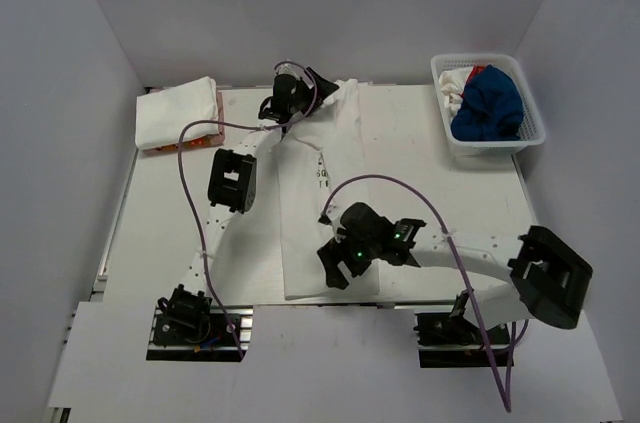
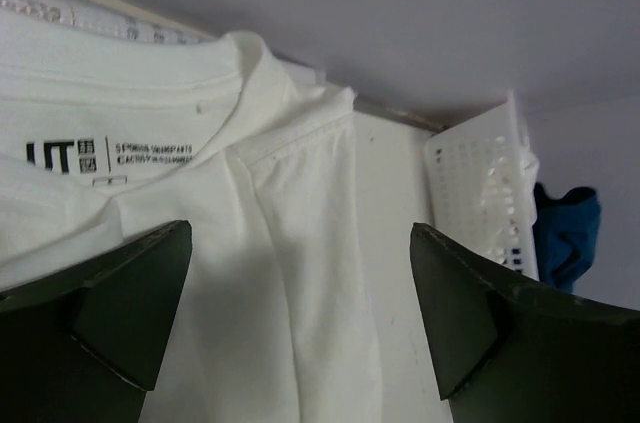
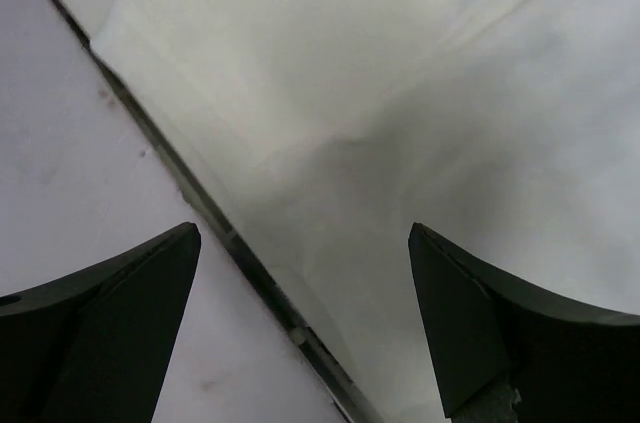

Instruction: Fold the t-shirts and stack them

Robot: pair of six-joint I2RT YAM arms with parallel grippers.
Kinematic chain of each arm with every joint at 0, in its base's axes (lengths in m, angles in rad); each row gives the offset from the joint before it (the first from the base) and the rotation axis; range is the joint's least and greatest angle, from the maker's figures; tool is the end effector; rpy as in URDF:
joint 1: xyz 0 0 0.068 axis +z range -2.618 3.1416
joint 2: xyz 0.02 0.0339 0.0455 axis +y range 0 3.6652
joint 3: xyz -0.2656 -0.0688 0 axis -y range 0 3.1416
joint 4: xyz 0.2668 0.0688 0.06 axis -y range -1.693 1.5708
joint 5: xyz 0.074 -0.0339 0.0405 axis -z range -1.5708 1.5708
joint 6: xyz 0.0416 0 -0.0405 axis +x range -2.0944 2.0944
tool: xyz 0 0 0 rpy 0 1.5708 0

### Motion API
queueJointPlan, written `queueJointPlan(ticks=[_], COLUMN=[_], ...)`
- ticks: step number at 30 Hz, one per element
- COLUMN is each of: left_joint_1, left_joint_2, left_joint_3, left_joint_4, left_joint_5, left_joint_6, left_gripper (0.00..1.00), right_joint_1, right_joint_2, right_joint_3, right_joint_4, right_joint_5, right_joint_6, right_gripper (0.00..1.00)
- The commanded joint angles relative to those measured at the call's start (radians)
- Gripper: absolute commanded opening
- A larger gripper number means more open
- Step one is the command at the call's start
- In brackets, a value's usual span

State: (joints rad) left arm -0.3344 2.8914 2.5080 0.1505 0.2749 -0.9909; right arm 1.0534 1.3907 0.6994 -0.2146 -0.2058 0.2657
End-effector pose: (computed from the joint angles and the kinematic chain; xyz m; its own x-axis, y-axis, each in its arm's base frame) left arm 0.6180 -0.2267 0.1088 -0.5924 -0.6465 -0.4807 0.1274 0.5140 -0.8483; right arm 0.1346 0.2536 0.1606 -0.6154 -0.5616 -0.5531 -0.7789 0.5411 0.3172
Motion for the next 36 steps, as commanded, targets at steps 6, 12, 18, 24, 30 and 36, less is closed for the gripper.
queueJointPlan(ticks=[6,12,18,24,30,36], left_joint_1=[-0.020,-0.029,-0.051,-0.127,-0.186,-0.215], left_joint_2=[-0.695,-1.176,-1.598,-1.753,-1.862,-1.862], left_joint_3=[-0.222,-0.880,-1.562,-1.771,-1.989,-2.144], left_joint_4=[-0.359,-0.462,-0.341,-0.642,-0.775,-0.666], left_joint_5=[-0.012,0.081,0.229,0.316,0.313,0.340], left_joint_6=[0.327,0.397,0.253,0.273,0.218,0.146], left_gripper=[1.00,1.00,1.00,1.00,1.00,0.93], right_joint_1=[-0.010,-0.030,-0.059,-0.089,-0.107,-0.116], right_joint_2=[-0.243,-0.436,-0.487,-0.515,-0.512,-0.487], right_joint_3=[0.013,-0.156,-0.192,-0.216,-0.274,-0.317], right_joint_4=[0.041,0.121,-0.038,-0.106,-0.106,-0.071], right_joint_5=[0.345,0.425,0.428,0.345,0.157,0.112], right_joint_6=[0.128,0.213,0.294,0.314,0.365,0.392], right_gripper=[0.90,0.90,0.90,0.90,0.90,0.90])
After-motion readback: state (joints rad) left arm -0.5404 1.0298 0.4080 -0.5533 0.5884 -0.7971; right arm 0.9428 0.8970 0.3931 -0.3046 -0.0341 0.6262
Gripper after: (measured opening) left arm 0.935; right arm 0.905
